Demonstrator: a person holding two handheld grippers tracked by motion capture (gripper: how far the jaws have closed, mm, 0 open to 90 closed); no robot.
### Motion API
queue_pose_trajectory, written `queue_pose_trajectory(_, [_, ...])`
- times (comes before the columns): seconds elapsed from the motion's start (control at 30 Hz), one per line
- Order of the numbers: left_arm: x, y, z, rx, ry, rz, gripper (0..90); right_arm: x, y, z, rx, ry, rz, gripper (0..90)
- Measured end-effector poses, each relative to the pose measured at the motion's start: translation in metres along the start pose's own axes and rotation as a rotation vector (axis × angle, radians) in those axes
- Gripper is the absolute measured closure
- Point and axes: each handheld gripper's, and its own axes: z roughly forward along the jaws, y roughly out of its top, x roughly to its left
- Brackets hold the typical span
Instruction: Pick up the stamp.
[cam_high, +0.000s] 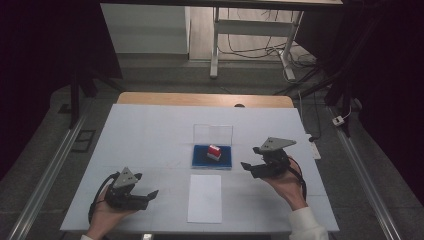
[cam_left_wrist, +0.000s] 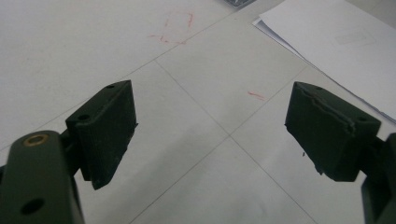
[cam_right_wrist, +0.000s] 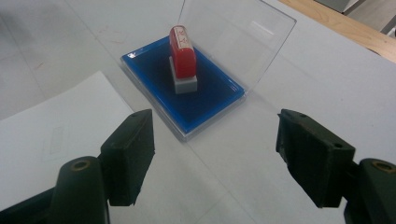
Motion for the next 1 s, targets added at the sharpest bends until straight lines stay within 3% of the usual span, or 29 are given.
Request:
queue_pose_trajectory(0.6, [-0.002, 0.0, 0.002, 0.009, 0.008, 0.02, 17.3, -0.003, 0.017, 0.021, 0.008, 0.027, 0.002, 28.5])
queue_pose_trajectory(1.0, [-0.002, 0.0, 0.005, 0.02, 0.01, 0.02, 17.4, 0.001, 0.029, 0.037, 0.018, 0.04, -0.023, 28.7])
